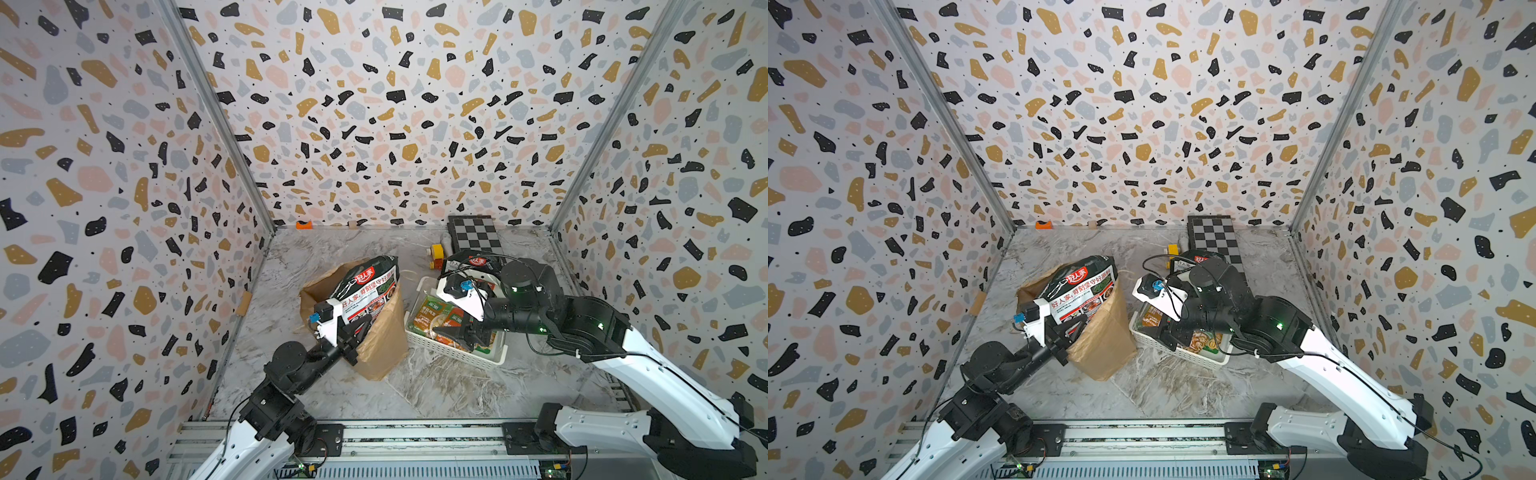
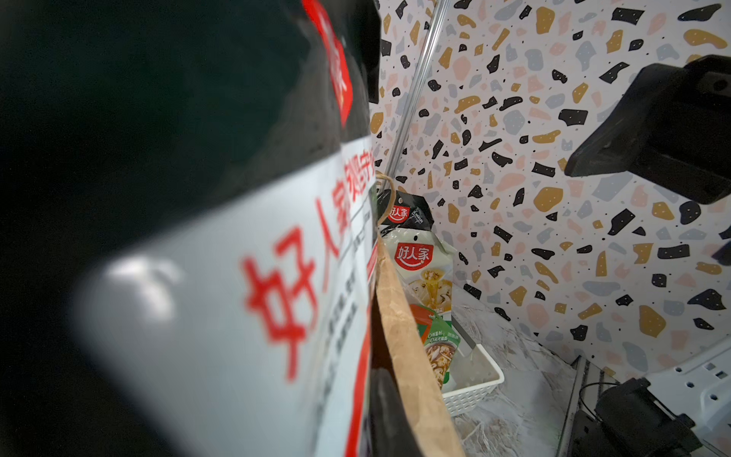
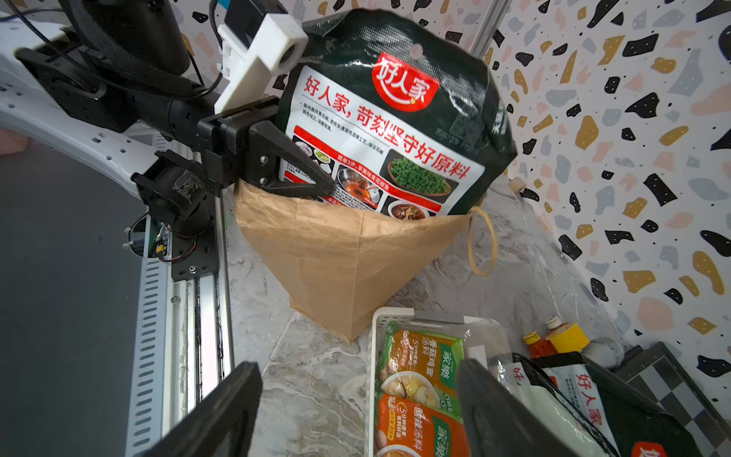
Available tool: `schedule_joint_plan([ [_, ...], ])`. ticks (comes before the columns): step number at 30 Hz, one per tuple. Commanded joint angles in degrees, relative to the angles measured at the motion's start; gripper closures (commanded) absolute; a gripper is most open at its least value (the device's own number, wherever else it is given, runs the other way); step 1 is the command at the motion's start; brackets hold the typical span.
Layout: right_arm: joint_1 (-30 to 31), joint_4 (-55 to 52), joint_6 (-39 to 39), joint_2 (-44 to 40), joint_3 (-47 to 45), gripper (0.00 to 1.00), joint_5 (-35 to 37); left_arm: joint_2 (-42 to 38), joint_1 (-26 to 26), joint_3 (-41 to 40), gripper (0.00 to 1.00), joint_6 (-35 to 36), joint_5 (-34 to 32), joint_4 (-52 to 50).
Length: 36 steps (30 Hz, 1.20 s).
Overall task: Place the condiment packets inside the bag
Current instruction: Place the condiment packet in the paper bag, then pick up the condiment packet from the storage box.
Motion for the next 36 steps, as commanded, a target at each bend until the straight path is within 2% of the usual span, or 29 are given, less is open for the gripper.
schedule_joint_plan([
  [1,-0.19,0.9,-0.49,-1.26,-0.5,0.17,1.69,0.12,-0.02,2.53,0.58,0.03,0.49,2.21],
  [4,-0.21,0.99,-0.48,-1.81,-0.92,0.17,2.42,-0.14,-0.04,5.39,0.42,0.57,-0.52,-0.99],
  [8,-0.24,0.99,-0.37,-2.12,-1.77,0.17,4.11,0.46,-0.06,10.4,0.36,1.58,-2.41,-7.7],
  [11,-1.06,0.98,0.73,-2.22,-2.74,0.17,8.17,2.5,-0.02,16.63,0.33,2.13,-6.11,-16.81],
  [14,-4.63,1.2,1.28,-1.96,-3.98,0.16,10.7,5.57,-0.02,23.8,0.24,2.49,-11.13,-26.6],
  [17,-12.75,1.53,2.02,-1.13,-5.63,0.16,10.13,8.85,-0.07,30.89,0.15,3.28,-15.39,-35.13],
  [20,-23.91,4.73,4.12,0.24,-7.8,0.16,6.73,11.52,-0.03,37.06,0.01,4.78,-18.7,-41.6],
  [25,-42.16,12.1,7.47,8.03,-8.6,0.17,1.03,11.98,-0.05,41.01,0.0,5.08,-20.24,-46.2],
  [27,-46.49,15.22,9.2,11.6,-8.52,0.2,-3.47,10.84,-0.02,40.15,0.0,5.44,-19.96,-45.75],
  [29,-49.24,17.58,9.9,14.12,-8.69,0.24,-8.95,9.88,-0.03,39.34,0.0,5.63,-20.0,-45.66],
  [33,-50.66,23.12,9.58,15.47,-11.35,0.29,-16.15,8.86,-0.02,38.26,0.0,7.13,-20.55,-46.38],
  [36,-50.78,24.86,9.88,16.68,-11.77,0.45,-22.44,8.66,-0.07,37.36,0.0,8.16,-21.26,-46.31],
])
